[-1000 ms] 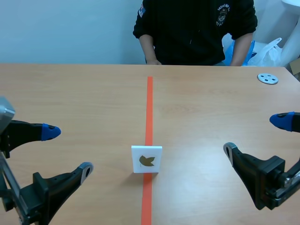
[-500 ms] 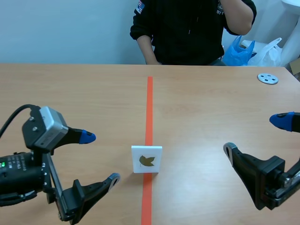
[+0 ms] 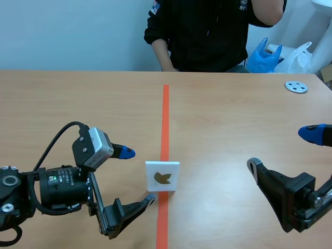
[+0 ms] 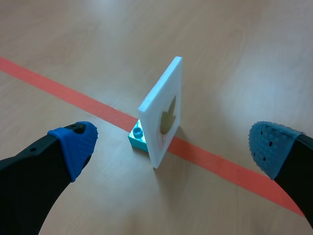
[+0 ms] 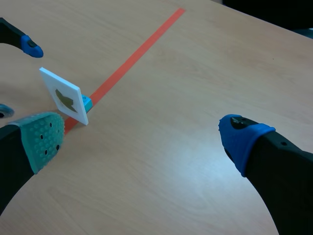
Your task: Sort the leaf by its shape. The table is split by an orange tape line. A compound leaf with several leaflets goes to the left side, a simple leaf with one blade goes to the right side. Return to the home posture when a red brick is placed on the table.
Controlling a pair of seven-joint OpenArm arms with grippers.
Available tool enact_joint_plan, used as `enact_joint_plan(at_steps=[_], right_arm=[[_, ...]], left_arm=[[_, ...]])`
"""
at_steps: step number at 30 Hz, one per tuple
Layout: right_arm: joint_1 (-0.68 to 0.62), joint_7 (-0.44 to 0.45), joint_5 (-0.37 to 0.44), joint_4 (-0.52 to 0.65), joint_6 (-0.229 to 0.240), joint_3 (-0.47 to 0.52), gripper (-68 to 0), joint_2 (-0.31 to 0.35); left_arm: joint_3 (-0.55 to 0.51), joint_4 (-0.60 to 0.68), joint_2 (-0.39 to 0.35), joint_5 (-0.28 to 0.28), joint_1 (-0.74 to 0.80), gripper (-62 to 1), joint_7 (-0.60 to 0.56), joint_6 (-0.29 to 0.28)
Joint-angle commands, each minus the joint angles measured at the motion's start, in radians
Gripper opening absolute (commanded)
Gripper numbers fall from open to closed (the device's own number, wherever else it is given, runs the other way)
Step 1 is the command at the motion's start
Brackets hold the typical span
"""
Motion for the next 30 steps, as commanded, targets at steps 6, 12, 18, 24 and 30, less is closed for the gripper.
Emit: enact_joint_plan(at_steps=[6,12,18,24,30], right_arm=[[0.014,0.014,0.01,0.001,-0.004,0.012,0.4,0.005],[0.014,0.014,0.01,0.001,-0.004,0.012,0.4,0.005],[0.014,0.014,0.01,0.001,-0.004,0.012,0.4,0.005],[0.014,0.014,0.01,0.001,-0.004,0.012,0.4,0.005],[0.014,0.014,0.01,0.001,-0.004,0.012,0.4,0.005]], left_arm=[[0.077,-0.085,0.066,0.004,-0.087,1.4,-0.08,0.004],[0.154,-0.169,0.111,0.045,-0.148,1.4,-0.107,0.047],[0.208,-0.262,0.13,0.049,-0.192,1.4,-0.152,0.089],[0.225,-0.293,0.129,0.049,-0.194,1.4,-0.183,0.089],[0.235,-0.293,0.129,0.048,-0.194,-11.5,-0.216,0.089]])
